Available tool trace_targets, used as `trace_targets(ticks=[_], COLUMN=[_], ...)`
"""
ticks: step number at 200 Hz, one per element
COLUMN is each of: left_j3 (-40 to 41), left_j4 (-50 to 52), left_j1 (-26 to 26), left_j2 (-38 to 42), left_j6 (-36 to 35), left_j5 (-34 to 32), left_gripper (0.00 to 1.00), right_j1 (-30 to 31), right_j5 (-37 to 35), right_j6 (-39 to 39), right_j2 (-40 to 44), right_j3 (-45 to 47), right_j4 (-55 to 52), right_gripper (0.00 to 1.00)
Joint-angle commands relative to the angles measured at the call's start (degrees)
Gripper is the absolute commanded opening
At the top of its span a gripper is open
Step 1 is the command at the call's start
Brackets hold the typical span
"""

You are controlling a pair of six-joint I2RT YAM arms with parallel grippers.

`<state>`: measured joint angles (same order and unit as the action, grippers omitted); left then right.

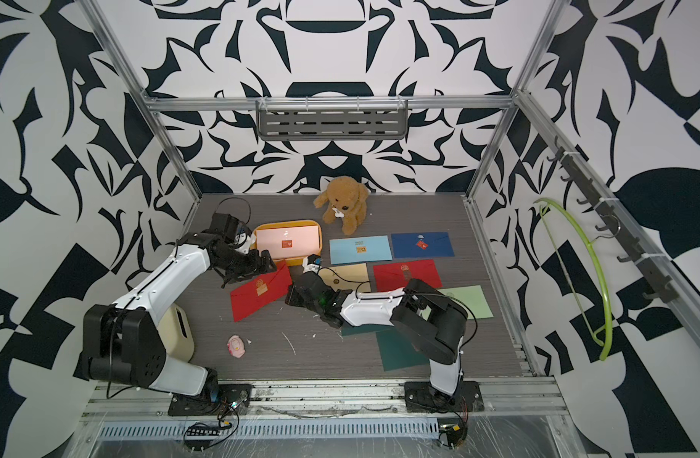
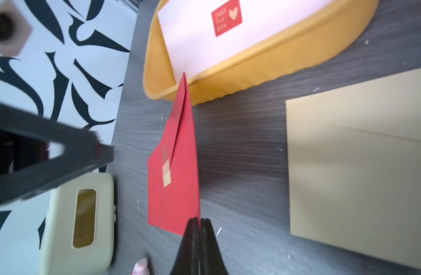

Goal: Put the sealed envelopes into the storage box
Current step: Pick up the envelope from the center of the board.

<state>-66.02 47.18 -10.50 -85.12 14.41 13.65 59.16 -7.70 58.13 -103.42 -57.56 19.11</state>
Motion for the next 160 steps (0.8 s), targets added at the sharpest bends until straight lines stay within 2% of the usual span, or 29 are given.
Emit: trace_targets(ticks=[1,18,41,59,66,85,118,141,160], left_j3=[-0.52,-0.47,-0.30,1.82,3.43,9.21,17.19,19.39,19.72], left_j4=[0.74,-2.36,-4.41,-8.07,-10.55,-18.75,-27.02,-31.04,-31.62], left_j1=[0.00,0.03,0.26,0.42,0.44,0.46,1.22,1.43,1.37], left_j2=[1.24,2.14,2.14,2.94,3.52,5.90,10.25,11.04,10.04], left_j6=[-5.94,-7.70,-13.46,-16.96,-17.93,-20.73,-27.09,-27.66,-28.25], left_j5=[-4.14,-3.33,0.25,5.38,7.25,13.08,24.54,32.74,35.20], left_gripper=[0.93,0.91,0.86,0.86,0.81,0.77,0.77,0.77,0.76], right_j1=[0.13,0.09,0.04,-0.95,-1.72,-3.82,-7.16,-9.23,-10.24], right_j5=[-2.39,-2.30,-2.00,0.60,2.67,8.12,12.35,15.50,19.61], right_j6=[-4.70,-9.33,-15.98,-18.90,-19.84,-23.16,-26.16,-27.83,-29.93], right_j2=[4.84,7.50,10.62,13.43,14.35,16.73,19.68,20.40,20.44], right_j3=[-0.71,-3.00,-6.58,-6.34,-6.12,-6.39,-7.86,-8.64,-9.55], right_j4=[-7.17,-14.37,-24.79,-26.82,-27.15,-28.90,-32.58,-33.64,-34.44], right_gripper=[0.00,0.00,0.00,0.00,0.00,0.00,0.00,0.00,0.00])
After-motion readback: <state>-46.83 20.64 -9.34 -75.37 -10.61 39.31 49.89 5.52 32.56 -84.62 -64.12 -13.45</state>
